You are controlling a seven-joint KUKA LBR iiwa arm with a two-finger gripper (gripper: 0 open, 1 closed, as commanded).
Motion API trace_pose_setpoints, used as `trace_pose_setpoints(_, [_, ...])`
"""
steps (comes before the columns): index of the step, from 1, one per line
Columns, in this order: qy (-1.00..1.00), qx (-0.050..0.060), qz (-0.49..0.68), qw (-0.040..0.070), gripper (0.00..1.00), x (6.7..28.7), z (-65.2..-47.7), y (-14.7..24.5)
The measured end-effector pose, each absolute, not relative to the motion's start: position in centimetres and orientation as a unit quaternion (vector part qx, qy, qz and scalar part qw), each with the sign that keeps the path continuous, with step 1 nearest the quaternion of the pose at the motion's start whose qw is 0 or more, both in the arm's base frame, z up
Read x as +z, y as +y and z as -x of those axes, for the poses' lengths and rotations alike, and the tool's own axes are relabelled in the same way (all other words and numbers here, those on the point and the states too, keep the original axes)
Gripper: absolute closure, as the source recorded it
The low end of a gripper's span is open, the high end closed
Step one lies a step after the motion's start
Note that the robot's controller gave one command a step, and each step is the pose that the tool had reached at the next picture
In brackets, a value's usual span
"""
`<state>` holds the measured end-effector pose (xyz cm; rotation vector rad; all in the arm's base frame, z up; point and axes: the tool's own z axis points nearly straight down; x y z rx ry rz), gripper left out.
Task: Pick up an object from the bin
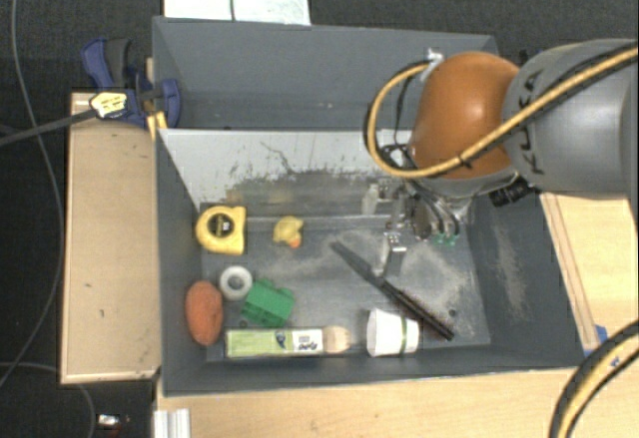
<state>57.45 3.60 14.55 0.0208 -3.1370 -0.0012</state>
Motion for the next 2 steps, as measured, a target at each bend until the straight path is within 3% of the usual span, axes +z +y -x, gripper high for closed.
trace_pose_setpoints(1, [-1.000,0.000,-0.006,-0.001,0.00,14.9,-57.6,3.6])
trace_pose_setpoints(2, [-0.996,-0.001,0.091,-0.004,0.00,9.5,-54.8,2.7])
